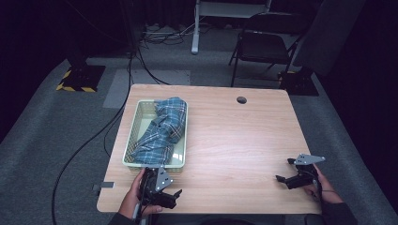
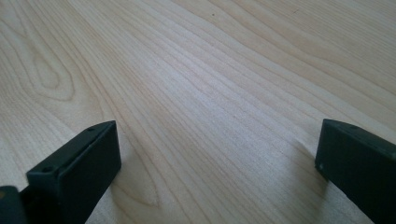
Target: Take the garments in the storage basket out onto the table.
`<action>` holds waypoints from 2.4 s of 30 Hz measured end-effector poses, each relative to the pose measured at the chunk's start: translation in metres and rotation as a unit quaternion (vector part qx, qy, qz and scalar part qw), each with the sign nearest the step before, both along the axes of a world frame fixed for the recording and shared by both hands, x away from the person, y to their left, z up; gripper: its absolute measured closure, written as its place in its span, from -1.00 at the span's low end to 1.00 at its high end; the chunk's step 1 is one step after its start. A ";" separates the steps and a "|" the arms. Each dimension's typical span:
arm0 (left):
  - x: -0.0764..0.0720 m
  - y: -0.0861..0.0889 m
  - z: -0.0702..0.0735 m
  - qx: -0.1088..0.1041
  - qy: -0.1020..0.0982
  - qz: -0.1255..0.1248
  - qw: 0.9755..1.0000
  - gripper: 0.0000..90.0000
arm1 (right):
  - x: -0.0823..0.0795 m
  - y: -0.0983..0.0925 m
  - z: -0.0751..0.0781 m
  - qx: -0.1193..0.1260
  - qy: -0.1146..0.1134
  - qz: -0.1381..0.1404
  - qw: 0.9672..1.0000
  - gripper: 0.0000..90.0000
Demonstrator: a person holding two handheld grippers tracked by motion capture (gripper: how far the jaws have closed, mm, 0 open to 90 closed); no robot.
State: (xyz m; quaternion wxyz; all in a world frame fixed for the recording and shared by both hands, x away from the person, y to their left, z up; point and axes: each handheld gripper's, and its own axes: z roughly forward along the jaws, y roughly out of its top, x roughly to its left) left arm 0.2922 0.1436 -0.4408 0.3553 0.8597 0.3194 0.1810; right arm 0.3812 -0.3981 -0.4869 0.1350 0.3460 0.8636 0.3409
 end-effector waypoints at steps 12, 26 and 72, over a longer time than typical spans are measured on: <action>0.001 0.001 0.012 -0.018 -0.023 0.003 1.000 -0.92 | 0.000 0.000 0.000 0.000 0.000 0.000 1.000 -1.00; 0.013 0.003 0.022 -0.021 -0.039 0.018 0.999 -0.92 | 0.000 0.000 0.000 0.000 0.000 0.000 1.000 -1.00; 0.084 0.013 0.052 -0.001 -0.042 0.089 0.995 -0.93 | 0.000 0.000 0.000 0.000 0.000 0.000 1.000 -1.00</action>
